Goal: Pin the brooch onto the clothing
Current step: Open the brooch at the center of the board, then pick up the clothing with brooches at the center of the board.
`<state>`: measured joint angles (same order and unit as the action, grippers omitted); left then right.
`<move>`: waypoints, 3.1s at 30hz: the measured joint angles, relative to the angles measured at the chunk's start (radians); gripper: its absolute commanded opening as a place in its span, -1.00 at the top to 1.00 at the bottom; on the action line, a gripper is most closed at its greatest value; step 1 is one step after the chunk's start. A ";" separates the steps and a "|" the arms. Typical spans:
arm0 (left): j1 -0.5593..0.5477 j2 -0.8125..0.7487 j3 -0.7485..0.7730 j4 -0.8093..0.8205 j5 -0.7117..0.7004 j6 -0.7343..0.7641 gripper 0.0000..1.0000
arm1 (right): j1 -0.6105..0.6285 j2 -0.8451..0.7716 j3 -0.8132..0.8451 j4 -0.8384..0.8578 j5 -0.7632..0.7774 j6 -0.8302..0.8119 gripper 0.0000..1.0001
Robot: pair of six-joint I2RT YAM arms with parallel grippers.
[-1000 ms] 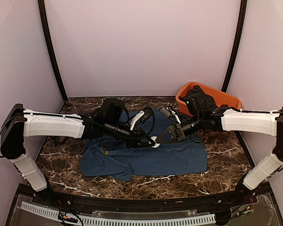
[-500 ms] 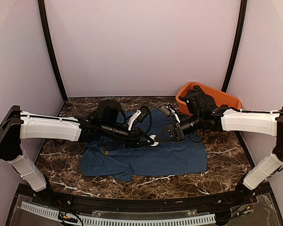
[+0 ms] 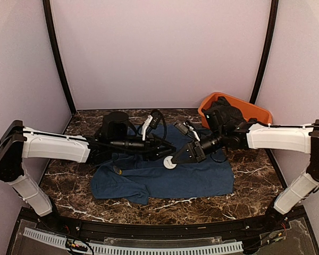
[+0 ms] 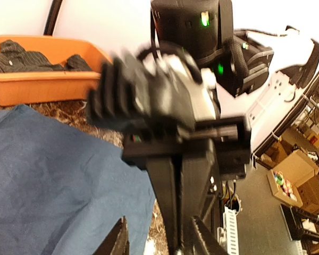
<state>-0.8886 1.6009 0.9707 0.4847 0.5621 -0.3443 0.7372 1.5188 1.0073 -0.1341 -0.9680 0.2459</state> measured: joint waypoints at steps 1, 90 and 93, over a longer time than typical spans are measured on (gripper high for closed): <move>0.006 -0.003 -0.009 0.032 -0.001 -0.013 0.16 | 0.006 0.002 0.001 -0.003 -0.002 0.000 1.00; -0.070 0.691 0.600 -0.396 -0.085 0.550 0.92 | -0.174 -0.001 0.043 -0.523 0.792 0.459 1.00; -0.070 0.695 0.600 -0.395 -0.089 0.542 0.98 | -0.174 0.026 0.043 -0.522 0.781 0.467 1.00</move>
<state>-0.9588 2.2963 1.5711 0.0898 0.4732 0.1982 0.5629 1.5452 1.0504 -0.6563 -0.1871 0.7124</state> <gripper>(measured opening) 0.034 0.009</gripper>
